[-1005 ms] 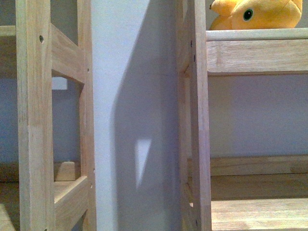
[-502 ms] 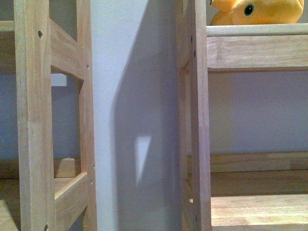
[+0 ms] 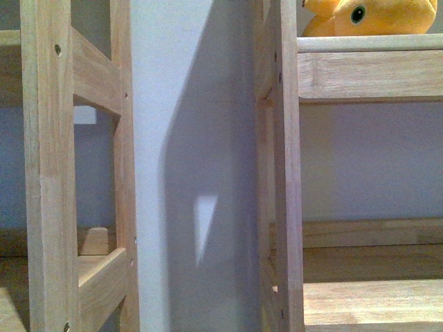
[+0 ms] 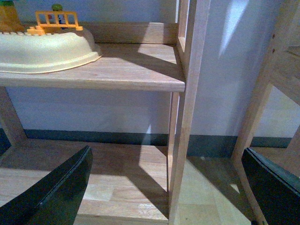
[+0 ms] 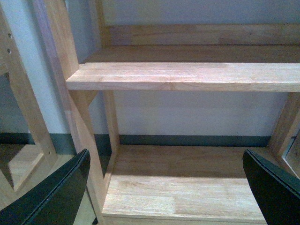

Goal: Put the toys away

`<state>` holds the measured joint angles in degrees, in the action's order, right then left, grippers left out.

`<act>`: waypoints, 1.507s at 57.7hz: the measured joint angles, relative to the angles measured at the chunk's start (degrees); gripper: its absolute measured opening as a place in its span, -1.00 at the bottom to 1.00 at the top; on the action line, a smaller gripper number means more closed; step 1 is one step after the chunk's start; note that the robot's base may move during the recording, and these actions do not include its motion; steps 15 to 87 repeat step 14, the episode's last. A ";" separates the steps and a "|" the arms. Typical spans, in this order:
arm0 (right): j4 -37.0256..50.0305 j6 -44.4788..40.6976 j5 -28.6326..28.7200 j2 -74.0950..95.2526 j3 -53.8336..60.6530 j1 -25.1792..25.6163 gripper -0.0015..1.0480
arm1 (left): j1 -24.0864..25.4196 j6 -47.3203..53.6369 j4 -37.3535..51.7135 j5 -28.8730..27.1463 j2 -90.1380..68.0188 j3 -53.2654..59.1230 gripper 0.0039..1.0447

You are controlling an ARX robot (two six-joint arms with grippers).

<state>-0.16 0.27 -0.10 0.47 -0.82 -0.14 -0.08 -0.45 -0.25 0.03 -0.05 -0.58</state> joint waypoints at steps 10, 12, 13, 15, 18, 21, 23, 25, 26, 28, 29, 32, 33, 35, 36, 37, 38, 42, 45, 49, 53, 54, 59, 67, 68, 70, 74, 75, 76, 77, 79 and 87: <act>0.00 0.00 0.00 0.00 0.00 0.00 0.87 | 0.00 0.00 0.00 0.00 0.00 0.00 0.88; 0.00 0.00 0.00 0.00 0.00 0.00 0.87 | 0.00 0.00 0.00 0.00 0.00 0.00 0.88; 0.00 0.00 0.00 0.00 0.00 0.00 0.87 | 0.00 0.00 0.00 0.00 0.00 0.00 0.88; 0.00 0.00 0.00 0.00 0.00 0.00 0.87 | 0.00 0.00 0.00 0.00 0.00 0.00 0.88; 0.00 0.00 0.00 0.00 0.00 0.00 0.87 | 0.00 0.00 0.00 0.00 0.00 0.00 0.88; 0.00 0.00 0.00 0.00 0.00 0.00 0.87 | 0.00 0.00 0.00 0.00 0.00 0.00 0.88; 0.00 0.00 0.00 0.00 0.00 0.00 0.87 | 0.00 0.00 0.00 0.00 0.00 0.00 0.88; 0.00 0.00 0.00 0.00 0.00 0.00 0.87 | 0.00 0.00 0.00 0.00 0.00 0.00 0.88; 0.00 0.00 0.00 0.00 0.00 0.00 0.87 | 0.00 0.00 0.00 0.00 0.00 0.00 0.88; 0.00 0.00 0.00 0.00 0.00 0.00 0.87 | 0.00 0.00 0.00 0.00 0.00 0.00 0.88; 0.00 0.00 0.00 0.00 0.00 0.00 0.87 | 0.00 0.00 0.00 0.00 0.00 0.00 0.88; 0.00 0.00 0.00 0.00 0.00 0.00 0.87 | 0.00 0.00 0.00 0.00 0.00 0.00 0.88; 0.00 0.00 0.00 0.00 0.00 0.00 0.87 | 0.00 0.00 0.00 0.00 0.00 0.00 0.88; 0.00 0.00 0.00 0.00 0.00 0.00 0.87 | 0.00 0.00 0.00 0.00 0.00 0.00 0.88; 0.00 0.00 0.00 0.00 0.00 0.00 0.87 | 0.00 0.00 0.00 0.00 0.00 0.00 0.88; 0.00 0.00 0.00 0.00 0.00 0.00 0.87 | 0.00 0.00 0.00 0.00 0.00 0.00 0.88; 0.00 0.00 0.00 0.00 0.00 0.00 0.87 | 0.00 0.00 0.00 0.00 0.00 0.00 0.88; 0.00 0.00 0.00 0.00 0.00 0.00 0.87 | 0.00 0.00 0.00 0.00 0.00 0.00 0.88; 0.00 0.00 0.00 0.00 0.00 0.00 0.87 | 0.00 0.00 0.00 0.00 0.00 0.00 0.88; 0.00 0.00 0.00 0.00 0.00 0.00 0.87 | 0.00 0.00 0.00 0.00 0.00 0.00 0.88; 0.00 0.00 0.00 0.00 0.00 0.00 0.87 | 0.00 0.00 0.00 0.00 0.00 0.00 0.88; 0.00 0.00 0.00 0.00 0.00 0.00 0.87 | 0.00 0.00 0.00 0.00 0.00 0.00 0.88; 0.00 0.00 0.00 0.00 0.00 0.00 0.87 | 0.00 0.00 0.00 0.00 0.00 0.00 0.88; 0.00 0.00 0.00 0.00 0.00 0.00 0.87 | 0.00 0.00 0.00 0.00 0.00 0.00 0.88; 0.00 0.00 0.00 0.00 0.00 0.00 0.87 | 0.00 0.00 0.00 0.00 0.00 0.00 0.88; 0.00 0.00 0.00 0.00 0.00 0.00 0.87 | 0.00 0.00 0.00 0.00 0.00 0.00 0.88; 0.00 0.00 0.00 0.00 0.00 0.00 0.87 | 0.00 0.00 0.00 0.00 0.00 0.00 0.88; 0.00 0.00 0.00 0.00 0.00 0.00 0.87 | 0.00 0.00 0.00 0.00 0.00 0.00 0.88; 0.00 0.00 0.00 0.00 0.00 0.00 0.87 | 0.00 0.00 0.00 0.00 0.00 0.00 0.88; 0.00 0.00 0.00 0.00 0.00 0.00 0.87 | 0.00 0.00 0.00 0.00 0.00 0.00 0.88; 0.00 0.00 0.00 0.00 0.00 0.00 0.87 | 0.00 0.00 0.00 0.00 0.00 0.00 0.88; 0.00 0.00 0.00 0.00 0.00 0.00 0.87 | 0.00 0.00 0.00 0.00 0.00 0.00 0.88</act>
